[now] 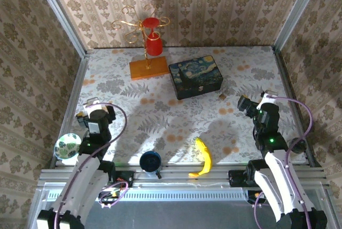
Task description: Unlock the padlock with the key
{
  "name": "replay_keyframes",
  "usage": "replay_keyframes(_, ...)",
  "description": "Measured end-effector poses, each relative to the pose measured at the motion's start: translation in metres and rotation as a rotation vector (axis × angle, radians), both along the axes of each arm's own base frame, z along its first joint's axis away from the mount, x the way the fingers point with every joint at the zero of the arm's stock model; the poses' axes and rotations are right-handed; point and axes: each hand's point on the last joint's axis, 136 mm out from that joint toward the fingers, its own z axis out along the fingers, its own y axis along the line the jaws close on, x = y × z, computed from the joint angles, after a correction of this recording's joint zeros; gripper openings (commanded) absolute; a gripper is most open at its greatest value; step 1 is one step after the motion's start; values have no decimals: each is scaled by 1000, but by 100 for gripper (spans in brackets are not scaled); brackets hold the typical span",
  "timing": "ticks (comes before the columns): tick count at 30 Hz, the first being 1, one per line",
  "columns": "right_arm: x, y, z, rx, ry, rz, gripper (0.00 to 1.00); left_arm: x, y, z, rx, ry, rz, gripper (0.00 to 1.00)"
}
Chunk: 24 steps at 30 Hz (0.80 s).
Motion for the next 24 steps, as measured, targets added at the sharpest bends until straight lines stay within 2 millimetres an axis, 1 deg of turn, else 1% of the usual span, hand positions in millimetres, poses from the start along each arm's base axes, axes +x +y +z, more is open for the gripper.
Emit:
replay_keyframes(2,7,-1,-1,-7,-11,-5,100,9,1,-8,-7,7,-17,100)
replay_keyframes(4,12,-3,-5,-9,-17,-17,100,19,-1,-13,-6,7,-47,100)
replay_keyframes(9,21,-10,-16,-20,-14,-58,100,39,-14,-23,5,-6,-143,100)
replay_keyframes(13,31,-11,-24,-31,-3,-57,100,54,-27,-26,16,-26,-224,100)
replay_keyframes(16,37,-11,-31,-50,15,-48,100,63,-33,-30,34,-30,-263,100)
replay_keyframes(21,44,-10,-29,-83,0,-33,100,76,-42,-40,43,-46,-317,100)
replay_keyframes(24,48,-10,-28,-100,-10,-25,100,86,-46,-53,50,-42,-348,100)
